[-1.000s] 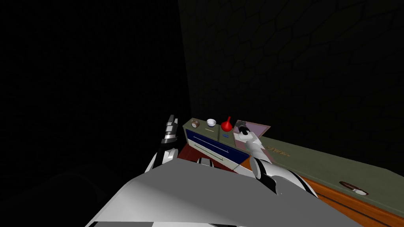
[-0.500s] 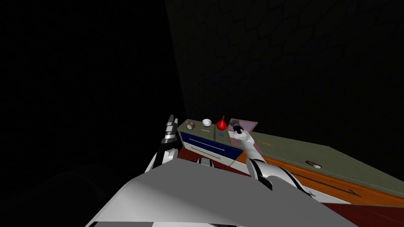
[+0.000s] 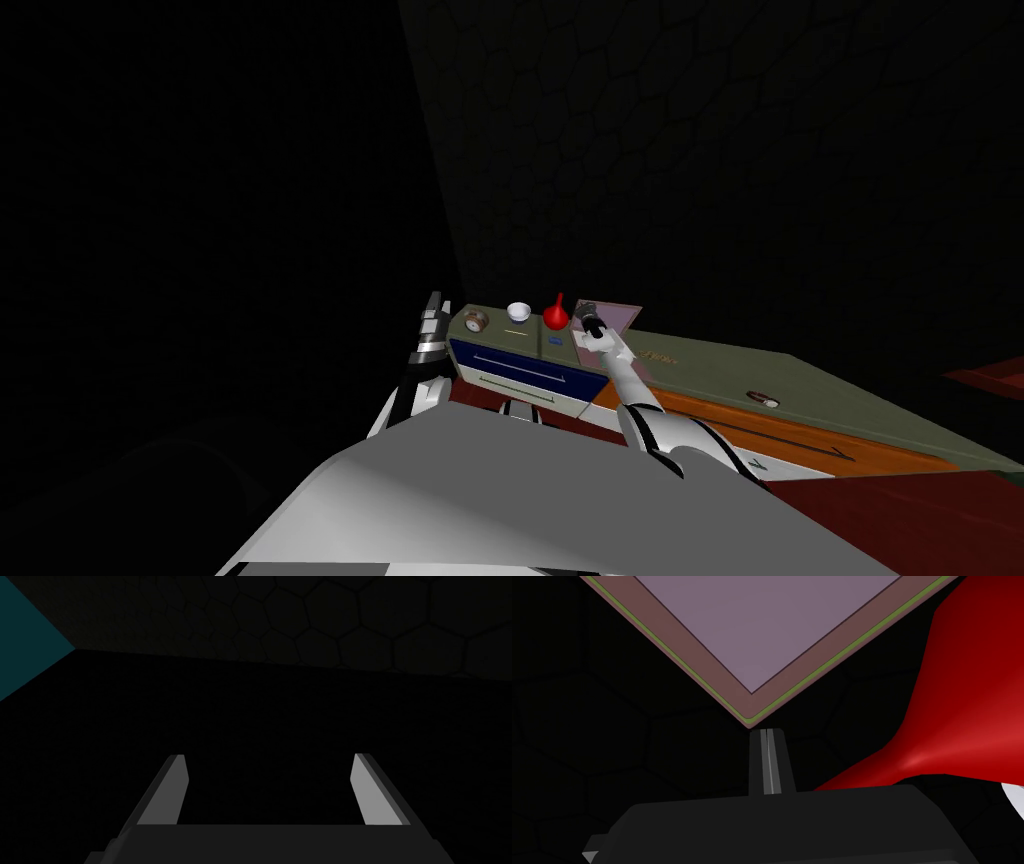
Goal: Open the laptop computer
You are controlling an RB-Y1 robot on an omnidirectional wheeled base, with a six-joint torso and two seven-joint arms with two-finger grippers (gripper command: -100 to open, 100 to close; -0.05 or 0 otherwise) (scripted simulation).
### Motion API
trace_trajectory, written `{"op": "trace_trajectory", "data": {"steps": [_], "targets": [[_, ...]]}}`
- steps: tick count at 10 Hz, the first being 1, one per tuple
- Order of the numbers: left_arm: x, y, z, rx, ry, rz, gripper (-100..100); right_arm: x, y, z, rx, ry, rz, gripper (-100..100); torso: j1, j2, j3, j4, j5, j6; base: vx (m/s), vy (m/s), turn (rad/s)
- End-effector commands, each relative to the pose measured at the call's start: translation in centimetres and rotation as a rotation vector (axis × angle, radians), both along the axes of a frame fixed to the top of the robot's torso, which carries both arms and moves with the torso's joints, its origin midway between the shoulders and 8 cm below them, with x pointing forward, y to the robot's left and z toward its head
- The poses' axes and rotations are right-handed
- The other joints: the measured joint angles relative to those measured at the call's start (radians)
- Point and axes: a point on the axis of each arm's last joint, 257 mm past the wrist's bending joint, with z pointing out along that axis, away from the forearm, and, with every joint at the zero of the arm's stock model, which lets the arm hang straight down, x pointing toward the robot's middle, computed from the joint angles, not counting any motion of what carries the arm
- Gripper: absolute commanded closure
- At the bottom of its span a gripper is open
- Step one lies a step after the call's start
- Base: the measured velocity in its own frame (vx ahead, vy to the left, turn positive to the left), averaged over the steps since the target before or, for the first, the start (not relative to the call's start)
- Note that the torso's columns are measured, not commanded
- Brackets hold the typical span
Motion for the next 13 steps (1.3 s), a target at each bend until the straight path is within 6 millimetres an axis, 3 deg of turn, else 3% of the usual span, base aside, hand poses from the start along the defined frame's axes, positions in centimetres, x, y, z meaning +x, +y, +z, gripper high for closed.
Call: {"op": "trace_trajectory", "data": {"steps": [1,3,4,5,6,7,8,9,13], "targets": [[0.0,0.0,0.0,0.0,0.0,0.0,0,0.5,-0.5,0.1,0.021,0.021,-0.023,-100,-0.002,-0.004,-0.002,-0.001,0.0,0.0,0.118,-0.059,0.064],[0.0,0.0,0.0,0.0,0.0,0.0,0,0.4,-0.4,0.1,0.017,0.016,-0.018,-100,0.0,-0.001,-0.001,-0.001,0.0,0.0,0.032,-0.017,0.006],[0.0,0.0,0.0,0.0,0.0,0.0,0,0.4,-0.4,0.1,0.017,0.016,-0.018,100,0.002,0.002,0.001,0.001,0.001,0.0,0.008,-0.004,-0.001],[0.0,0.0,0.0,0.0,0.0,0.0,0,-0.5,0.1,-0.7,0.024,-0.003,0.001,100,0.002,0.002,0.002,0.001,0.001,0.0,0.044,0.013,-0.071],[0.0,0.0,0.0,0.0,0.0,0.0,0,-0.5,0.4,-0.4,0.023,-0.017,0.013,100,0.001,0.0,0.0,-0.002,-0.001,0.002,0.041,0.024,-0.066],[0.0,0.0,0.0,0.0,0.0,0.0,0,-1.5,0.5,-1.6,0.031,-0.022,0.015,100,0.0,-0.001,-0.001,-0.002,-0.001,0.001,0.05,0.023,-0.089],[0.0,0.0,0.0,0.0,0.0,0.0,0,-1.5,1.1,-0.9,0.029,-0.049,0.039,100,-0.001,-0.003,-0.002,-0.004,-0.002,0.002,0.036,0.027,-0.052],[0.0,0.0,0.0,0.0,0.0,0.0,0,-2.6,1.1,-1.8,0.036,-0.058,0.038,100,-0.001,-0.003,-0.002,-0.003,-0.002,0.0,0.046,0.025,-0.087],[0.0,0.0,0.0,0.0,0.0,0.0,0,-3.9,2.0,-1.5,0.037,-0.12,0.077,100,0.0,-0.007,-0.004,-0.006,-0.002,-0.001,0.028,0.018,-0.047]]}}
